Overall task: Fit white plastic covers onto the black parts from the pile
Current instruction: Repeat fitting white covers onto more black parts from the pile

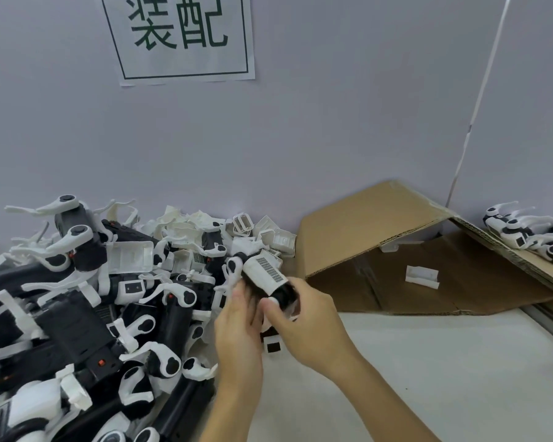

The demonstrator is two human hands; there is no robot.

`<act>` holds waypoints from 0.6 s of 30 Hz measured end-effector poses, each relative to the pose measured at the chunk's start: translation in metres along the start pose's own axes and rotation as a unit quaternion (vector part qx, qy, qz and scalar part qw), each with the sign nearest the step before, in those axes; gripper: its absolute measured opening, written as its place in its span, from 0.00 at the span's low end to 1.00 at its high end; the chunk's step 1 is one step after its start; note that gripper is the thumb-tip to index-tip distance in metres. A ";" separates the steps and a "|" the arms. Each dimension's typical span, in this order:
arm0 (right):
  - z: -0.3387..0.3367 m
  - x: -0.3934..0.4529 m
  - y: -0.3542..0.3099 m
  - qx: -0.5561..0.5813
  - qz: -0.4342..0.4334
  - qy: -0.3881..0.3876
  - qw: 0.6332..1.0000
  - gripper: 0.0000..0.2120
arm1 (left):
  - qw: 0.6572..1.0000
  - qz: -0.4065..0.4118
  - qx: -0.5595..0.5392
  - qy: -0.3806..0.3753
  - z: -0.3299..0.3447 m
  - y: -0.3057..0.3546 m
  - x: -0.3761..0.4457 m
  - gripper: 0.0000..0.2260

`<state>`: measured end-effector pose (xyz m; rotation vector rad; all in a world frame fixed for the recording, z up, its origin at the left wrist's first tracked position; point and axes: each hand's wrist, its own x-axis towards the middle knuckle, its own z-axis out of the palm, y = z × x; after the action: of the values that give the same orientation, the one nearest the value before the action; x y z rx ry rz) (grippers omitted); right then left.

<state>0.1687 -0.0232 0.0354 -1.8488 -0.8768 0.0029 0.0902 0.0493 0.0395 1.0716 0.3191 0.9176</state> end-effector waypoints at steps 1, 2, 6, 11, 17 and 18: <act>0.001 0.002 0.001 0.032 0.032 0.033 0.998 0.09 | 0.999 0.032 0.009 -0.007 0.000 -0.001 -0.002 0.13; 0.003 0.004 0.003 0.066 0.076 0.060 0.993 0.11 | 0.997 0.068 0.024 0.002 0.001 -0.002 -0.005 0.14; 0.012 0.011 0.008 0.227 0.267 0.061 0.935 0.21 | 0.987 0.143 0.027 0.068 -0.002 -0.006 -0.006 0.13; 0.004 0.044 -0.019 0.429 0.278 0.066 0.857 0.15 | 0.980 0.154 0.000 0.125 -0.001 -0.005 -0.005 0.10; -0.064 0.099 -0.042 0.649 0.150 0.100 0.739 0.41 | 0.986 0.137 0.023 0.088 -0.004 -0.009 -0.001 0.11; -0.062 0.096 -0.037 0.597 0.176 0.093 0.777 0.40 | 0.987 0.132 0.026 0.083 -0.005 -0.010 0.000 0.11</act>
<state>0.2414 -0.0114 0.1298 -0.7310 -0.2067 0.4949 0.0917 0.0508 0.0289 1.1041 0.3464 1.2450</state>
